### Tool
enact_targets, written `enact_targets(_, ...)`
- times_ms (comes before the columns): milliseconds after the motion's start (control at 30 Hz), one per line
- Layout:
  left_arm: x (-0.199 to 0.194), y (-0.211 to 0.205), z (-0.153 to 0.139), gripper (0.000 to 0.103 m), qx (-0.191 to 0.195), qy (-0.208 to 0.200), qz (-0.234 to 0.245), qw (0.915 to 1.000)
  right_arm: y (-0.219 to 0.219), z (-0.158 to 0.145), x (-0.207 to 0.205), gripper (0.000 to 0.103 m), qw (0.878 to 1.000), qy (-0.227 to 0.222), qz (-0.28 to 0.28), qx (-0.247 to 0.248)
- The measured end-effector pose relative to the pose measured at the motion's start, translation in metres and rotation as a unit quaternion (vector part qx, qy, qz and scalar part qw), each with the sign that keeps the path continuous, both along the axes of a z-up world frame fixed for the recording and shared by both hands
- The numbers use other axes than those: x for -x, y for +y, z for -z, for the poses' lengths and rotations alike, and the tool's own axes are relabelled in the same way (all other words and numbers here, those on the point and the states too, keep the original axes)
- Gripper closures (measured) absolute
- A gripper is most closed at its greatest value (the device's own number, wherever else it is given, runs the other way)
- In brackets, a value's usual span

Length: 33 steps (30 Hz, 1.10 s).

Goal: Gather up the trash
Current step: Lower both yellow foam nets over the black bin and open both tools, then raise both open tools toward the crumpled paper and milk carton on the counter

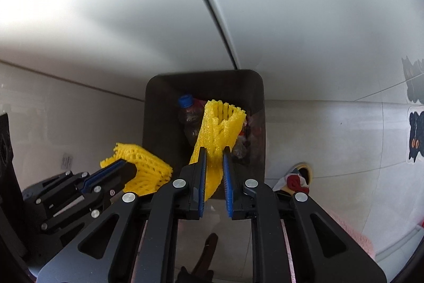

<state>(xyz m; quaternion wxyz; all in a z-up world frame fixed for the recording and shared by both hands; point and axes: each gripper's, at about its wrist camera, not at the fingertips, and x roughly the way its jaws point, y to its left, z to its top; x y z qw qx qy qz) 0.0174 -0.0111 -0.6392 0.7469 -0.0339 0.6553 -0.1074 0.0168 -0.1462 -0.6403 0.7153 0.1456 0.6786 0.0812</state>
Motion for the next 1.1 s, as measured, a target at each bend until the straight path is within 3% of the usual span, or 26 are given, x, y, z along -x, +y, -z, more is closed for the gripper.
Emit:
enact_targets(67,-0.001,0.001,0.002,0.089,0.003,0.001,-0.001,1.0000,-0.003,0.003,-0.003,0.087,1.000,0.008,0.009,-0.005)
enact_targets(167,0.000,0.003,0.001,0.086,0.001,-0.001,0.000,1.0000,-0.004,0.004,-0.006,0.064,1.000,0.011,0.016,-0.009)
enact_targets(200,-0.001,0.004,-0.001,0.078,0.000,-0.002,0.001,1.0000,-0.004,0.002,-0.007,0.055,1.000,0.008,0.018,-0.006)
enact_targets(267,0.000,0.006,-0.005,0.060,-0.003,-0.008,0.000,1.0000,-0.004,-0.001,-0.007,0.050,1.000,0.004,0.023,-0.003)
enact_targets(333,0.002,0.007,-0.014,0.038,-0.003,-0.025,0.002,0.9997,-0.005,-0.006,-0.007,0.031,1.000,-0.001,0.029,-0.001)
enact_targets(433,0.005,0.008,-0.029,0.024,-0.007,-0.044,0.004,0.9990,-0.006,-0.018,-0.006,0.014,0.999,-0.015,0.030,0.008)
enact_targets(533,0.008,0.009,-0.044,0.018,-0.004,-0.056,0.004,0.9984,-0.008,-0.033,-0.003,0.004,0.999,-0.027,0.029,0.013)
enact_targets(800,0.026,0.011,-0.097,0.009,0.006,-0.102,0.003,0.9948,-0.016,-0.086,0.012,0.004,0.997,-0.068,0.026,0.011)
enact_targets(1100,0.063,0.016,-0.187,0.008,0.033,-0.183,0.003,0.9826,-0.038,-0.173,0.051,0.003,0.989,-0.144,0.027,0.004)
